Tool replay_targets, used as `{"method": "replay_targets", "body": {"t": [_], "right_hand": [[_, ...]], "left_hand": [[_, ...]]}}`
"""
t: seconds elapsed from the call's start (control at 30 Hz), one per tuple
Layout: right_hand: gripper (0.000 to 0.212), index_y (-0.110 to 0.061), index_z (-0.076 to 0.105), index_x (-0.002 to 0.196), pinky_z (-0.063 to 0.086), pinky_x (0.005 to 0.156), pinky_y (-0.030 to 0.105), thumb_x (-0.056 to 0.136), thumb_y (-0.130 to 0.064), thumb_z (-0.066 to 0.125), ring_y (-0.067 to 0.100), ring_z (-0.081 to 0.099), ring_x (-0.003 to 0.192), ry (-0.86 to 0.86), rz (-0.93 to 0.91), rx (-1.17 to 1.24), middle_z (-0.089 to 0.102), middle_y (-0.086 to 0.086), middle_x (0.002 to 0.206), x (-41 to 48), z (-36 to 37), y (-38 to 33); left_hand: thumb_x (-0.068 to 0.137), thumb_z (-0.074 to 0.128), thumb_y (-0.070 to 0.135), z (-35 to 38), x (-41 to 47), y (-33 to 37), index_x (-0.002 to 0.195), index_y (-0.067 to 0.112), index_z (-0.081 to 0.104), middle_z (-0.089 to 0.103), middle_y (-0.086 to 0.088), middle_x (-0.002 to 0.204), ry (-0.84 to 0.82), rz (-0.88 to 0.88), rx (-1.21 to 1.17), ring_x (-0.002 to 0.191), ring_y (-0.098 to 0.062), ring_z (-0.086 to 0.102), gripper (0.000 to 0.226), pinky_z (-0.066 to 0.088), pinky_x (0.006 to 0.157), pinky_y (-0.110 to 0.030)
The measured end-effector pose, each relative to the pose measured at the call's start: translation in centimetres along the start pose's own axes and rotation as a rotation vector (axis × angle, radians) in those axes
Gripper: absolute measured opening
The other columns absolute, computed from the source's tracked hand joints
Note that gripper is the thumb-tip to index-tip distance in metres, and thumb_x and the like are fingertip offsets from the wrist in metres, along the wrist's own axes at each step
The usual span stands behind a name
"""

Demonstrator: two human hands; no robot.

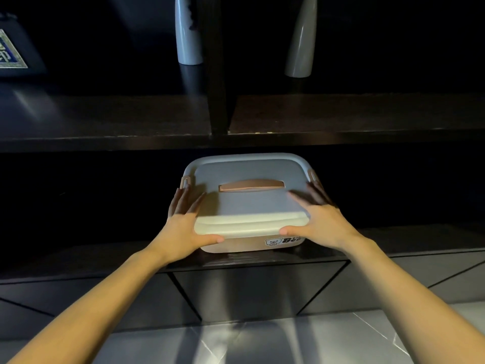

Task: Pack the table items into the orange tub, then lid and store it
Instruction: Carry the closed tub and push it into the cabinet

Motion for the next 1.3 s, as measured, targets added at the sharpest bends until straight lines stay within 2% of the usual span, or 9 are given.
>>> {"method": "replay_targets", "body": {"t": [0.2, 0.33, 0.5, 0.57, 0.7, 0.9, 1.03, 1.2, 1.3], "right_hand": [[0.089, -0.040, 0.026, 0.142, 0.006, 0.113, 0.043, 0.065, -0.083, 0.037, 0.023, 0.009, 0.141, 0.165, -0.007, 0.041, 0.012, 0.002, 0.156, -2.8, 1.2, -1.4], [0.070, -0.030, 0.032, 0.142, -0.002, 0.115, 0.042, 0.082, -0.064, 0.043, 0.017, 0.001, 0.143, 0.281, -0.097, 0.016, 0.017, 0.005, 0.154, -5.7, 3.6, -3.4], [0.052, -0.016, 0.048, 0.134, 0.015, 0.112, 0.041, 0.086, -0.032, 0.060, 0.027, 0.021, 0.139, 0.430, -0.232, 0.043, 0.028, 0.012, 0.150, -9.6, 6.7, -5.8], [0.049, -0.016, 0.050, 0.132, 0.017, 0.110, 0.037, 0.087, -0.032, 0.059, 0.029, 0.030, 0.134, 0.392, -0.258, 0.028, 0.035, 0.011, 0.146, -10.8, 8.3, -6.5], [0.052, -0.026, 0.038, 0.140, 0.008, 0.110, 0.030, 0.092, -0.045, 0.043, 0.017, 0.019, 0.135, 0.147, -0.247, 0.000, 0.029, -0.001, 0.150, -12.2, 12.1, -7.2], [0.058, -0.027, 0.027, 0.144, 0.010, 0.112, 0.035, 0.091, -0.049, 0.039, 0.019, 0.018, 0.139, -0.099, -0.268, -0.057, 0.027, 0.002, 0.151, -11.8, 17.3, -8.9], [0.067, -0.025, 0.013, 0.148, 0.003, 0.114, 0.045, 0.091, -0.047, 0.042, 0.024, -0.001, 0.144, -0.247, -0.224, -0.097, 0.008, 0.008, 0.157, -10.1, 20.2, -10.6], [0.072, -0.028, 0.006, 0.148, -0.002, 0.114, 0.046, 0.091, -0.046, 0.045, 0.024, -0.015, 0.143, -0.200, -0.224, -0.050, -0.010, 0.005, 0.157, -7.9, 22.7, -12.2], [0.075, -0.029, 0.000, 0.148, -0.006, 0.113, 0.044, 0.090, -0.045, 0.045, 0.022, -0.021, 0.141, -0.091, -0.209, -0.039, -0.013, 0.006, 0.156, -6.7, 23.9, -13.0]], "left_hand": [[0.062, 0.049, 0.073, 0.1, -4.0, -0.6, 0.144, 0.039, 0.006, 0.004, 0.004, 0.154, 0.085, 0.017, -0.194, 0.139, -0.007, -0.008, 0.098, 0.008, 0.115, -0.040], [0.069, 0.051, 0.065, 0.7, -8.0, -1.8, 0.138, 0.046, -0.014, -0.015, 0.014, 0.152, 0.054, -0.046, -0.212, 0.136, 0.001, -0.012, 0.097, 0.008, 0.110, -0.030], [0.076, 0.029, 0.069, 2.3, -12.5, -3.1, 0.138, 0.031, -0.017, -0.008, 0.002, 0.155, -0.059, -0.068, 0.028, 0.137, -0.006, -0.016, 0.086, -0.003, 0.115, -0.031], [0.080, 0.024, 0.068, 3.2, -14.0, -3.7, 0.136, 0.026, -0.020, -0.008, -0.001, 0.155, -0.128, -0.072, 0.143, 0.138, -0.011, -0.018, 0.083, -0.007, 0.114, -0.031], [0.084, 0.021, 0.067, 4.8, -16.2, -4.2, 0.135, 0.026, -0.023, -0.014, -0.003, 0.154, -0.209, -0.090, 0.238, 0.138, -0.014, -0.019, 0.080, -0.009, 0.112, -0.033], [0.086, 0.023, 0.064, 6.2, -16.4, -4.7, 0.135, 0.021, -0.026, -0.019, -0.009, 0.152, -0.156, -0.093, 0.330, 0.141, -0.021, -0.015, 0.082, -0.007, 0.112, -0.034], [0.085, 0.026, 0.065, 6.3, -15.3, -6.5, 0.135, 0.023, -0.024, -0.022, -0.005, 0.150, -0.111, -0.098, 0.326, 0.140, -0.020, -0.016, 0.083, -0.008, 0.111, -0.035], [0.077, 0.018, 0.074, 6.7, -14.7, -9.1, 0.135, 0.024, -0.031, -0.029, 0.002, 0.148, -0.185, -0.058, 0.364, 0.136, -0.015, -0.027, 0.090, -0.017, 0.109, -0.044], [0.075, 0.017, 0.075, 6.3, -14.8, -10.2, 0.134, 0.028, -0.031, -0.020, 0.007, 0.151, -0.146, 0.008, 0.319, 0.137, -0.009, -0.022, 0.089, -0.018, 0.110, -0.045]]}}
Point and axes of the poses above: each hand's wrist, its own x-axis towards the middle knuckle, its own z-axis out of the palm, y = z × x, the point moved 2 cm from there along x, towards the middle knuckle
